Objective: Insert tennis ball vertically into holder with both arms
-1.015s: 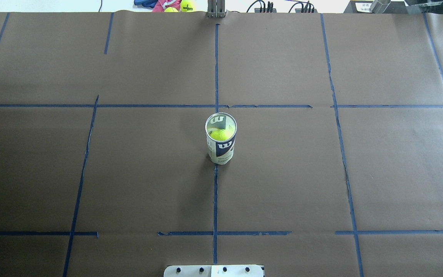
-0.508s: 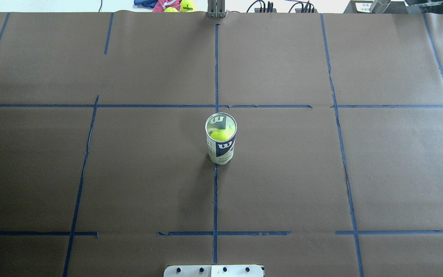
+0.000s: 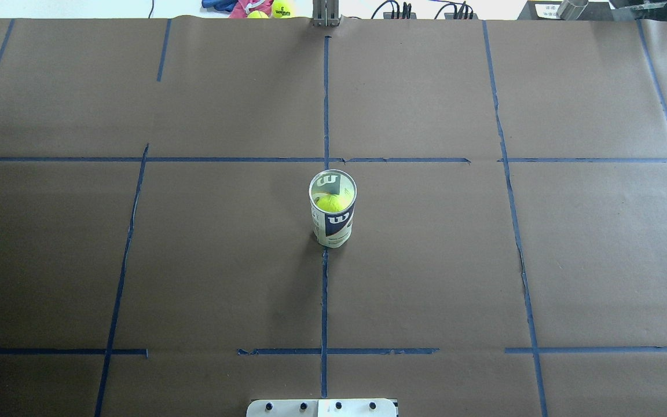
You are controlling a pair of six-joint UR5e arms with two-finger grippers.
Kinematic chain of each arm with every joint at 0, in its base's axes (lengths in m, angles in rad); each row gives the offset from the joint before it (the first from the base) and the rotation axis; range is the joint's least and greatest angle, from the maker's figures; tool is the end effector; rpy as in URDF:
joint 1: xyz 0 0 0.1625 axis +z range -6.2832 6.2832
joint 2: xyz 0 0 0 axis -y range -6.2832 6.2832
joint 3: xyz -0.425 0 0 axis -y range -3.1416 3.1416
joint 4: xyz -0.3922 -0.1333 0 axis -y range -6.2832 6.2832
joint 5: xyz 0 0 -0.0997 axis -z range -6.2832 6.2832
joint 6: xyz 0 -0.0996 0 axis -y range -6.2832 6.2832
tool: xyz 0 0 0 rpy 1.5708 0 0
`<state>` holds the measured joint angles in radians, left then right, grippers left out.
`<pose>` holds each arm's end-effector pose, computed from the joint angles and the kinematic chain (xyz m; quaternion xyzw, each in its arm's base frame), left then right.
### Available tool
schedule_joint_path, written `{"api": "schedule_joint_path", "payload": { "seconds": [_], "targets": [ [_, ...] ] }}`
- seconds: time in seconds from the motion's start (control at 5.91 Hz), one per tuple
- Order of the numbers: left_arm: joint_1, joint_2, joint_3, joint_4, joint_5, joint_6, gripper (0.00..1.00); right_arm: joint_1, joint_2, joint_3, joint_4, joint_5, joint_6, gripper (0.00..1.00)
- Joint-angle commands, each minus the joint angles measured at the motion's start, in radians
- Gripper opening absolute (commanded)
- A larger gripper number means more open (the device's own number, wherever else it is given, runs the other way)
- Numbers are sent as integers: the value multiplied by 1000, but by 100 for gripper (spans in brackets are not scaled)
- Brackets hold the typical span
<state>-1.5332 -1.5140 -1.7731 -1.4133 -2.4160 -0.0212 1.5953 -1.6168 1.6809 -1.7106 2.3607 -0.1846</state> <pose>-0.0414 -0.4647 0.5972 -0.0175 0.4098 0.0050 0.9120 0.0740 -0.4643 0.6394 0.0054 -0.3860 -0.0592 0.9206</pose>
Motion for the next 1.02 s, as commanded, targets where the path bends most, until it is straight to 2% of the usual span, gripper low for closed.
{"api": "schedule_joint_path", "payload": {
  "seconds": [0.0, 0.34, 0.51, 0.85],
  "targets": [
    [-2, 0, 11, -9, 6, 0, 100, 0, -5, -6, 23, -6, -6, 100],
    [-2, -11, 0, -7, 8, 1, 100, -8, 12, -56, 25, -9, -1, 100],
    [-1, -5, 6, -7, 56, 0, 100, -26, 18, -56, 23, -21, 1, 100],
    [-1, -6, 24, -6, 58, -2, 100, -23, 20, -37, 25, -15, 10, 100]
  ]
}}
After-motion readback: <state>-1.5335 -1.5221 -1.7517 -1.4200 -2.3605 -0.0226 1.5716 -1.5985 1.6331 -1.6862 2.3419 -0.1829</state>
